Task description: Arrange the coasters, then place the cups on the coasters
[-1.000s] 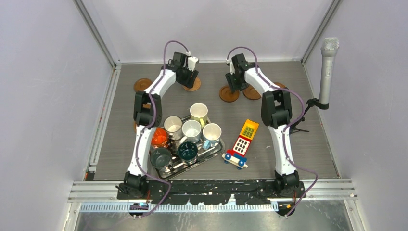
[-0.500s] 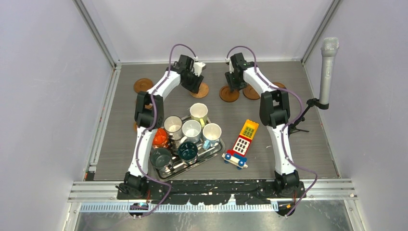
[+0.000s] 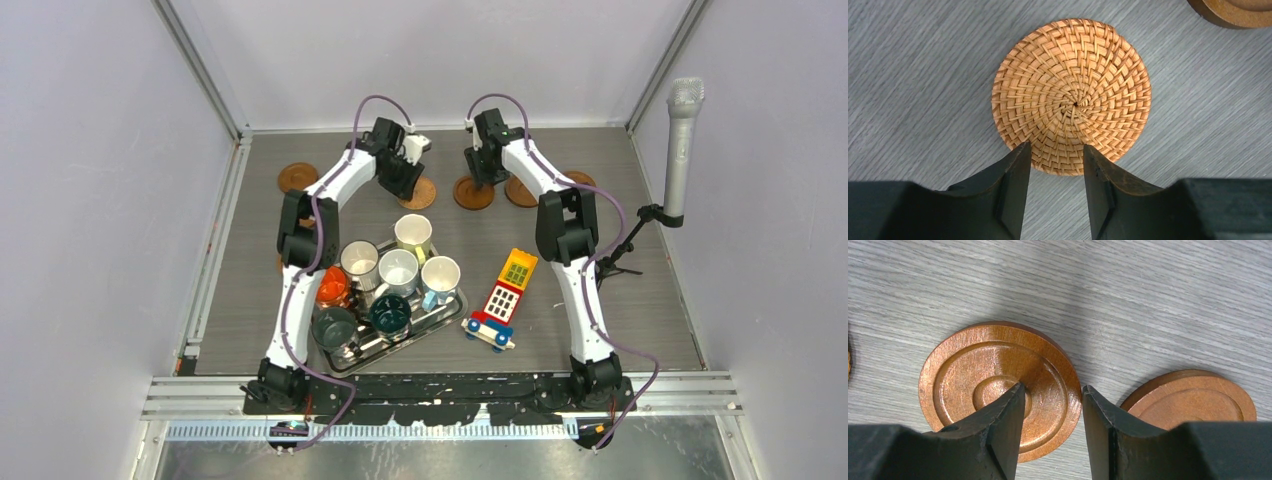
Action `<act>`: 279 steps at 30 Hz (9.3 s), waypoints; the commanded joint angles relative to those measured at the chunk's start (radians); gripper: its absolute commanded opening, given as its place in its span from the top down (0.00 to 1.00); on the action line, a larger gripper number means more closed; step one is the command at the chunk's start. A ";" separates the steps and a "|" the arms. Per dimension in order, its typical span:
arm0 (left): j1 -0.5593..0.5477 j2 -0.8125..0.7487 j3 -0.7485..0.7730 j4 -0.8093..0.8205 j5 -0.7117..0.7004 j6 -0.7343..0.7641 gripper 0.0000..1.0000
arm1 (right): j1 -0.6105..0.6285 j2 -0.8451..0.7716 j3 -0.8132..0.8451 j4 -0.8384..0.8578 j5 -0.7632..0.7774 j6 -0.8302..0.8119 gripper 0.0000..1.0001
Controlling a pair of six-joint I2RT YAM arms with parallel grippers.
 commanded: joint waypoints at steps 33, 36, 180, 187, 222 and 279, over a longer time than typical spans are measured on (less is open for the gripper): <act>0.477 -0.211 -0.019 -0.178 -0.094 -0.149 0.27 | 0.009 -0.249 0.016 -0.029 -0.155 0.008 0.29; 0.545 -0.195 -0.036 -0.158 -0.110 -0.152 0.27 | 0.010 -0.279 -0.007 -0.036 -0.176 -0.004 0.28; 0.596 -0.614 -0.814 -0.016 -0.140 0.204 0.20 | 0.022 -0.398 -0.126 -0.092 -0.221 0.000 0.29; 0.598 -0.576 -0.859 0.026 -0.229 0.184 0.29 | 0.022 -0.394 -0.130 -0.094 -0.217 0.003 0.29; 0.680 -0.404 -0.678 -0.005 -0.346 0.192 0.47 | 0.021 -0.403 -0.158 -0.091 -0.199 -0.013 0.29; 0.660 -0.901 -1.099 -0.252 0.085 0.206 0.40 | 0.075 -0.496 -0.546 -0.059 -0.552 0.037 0.53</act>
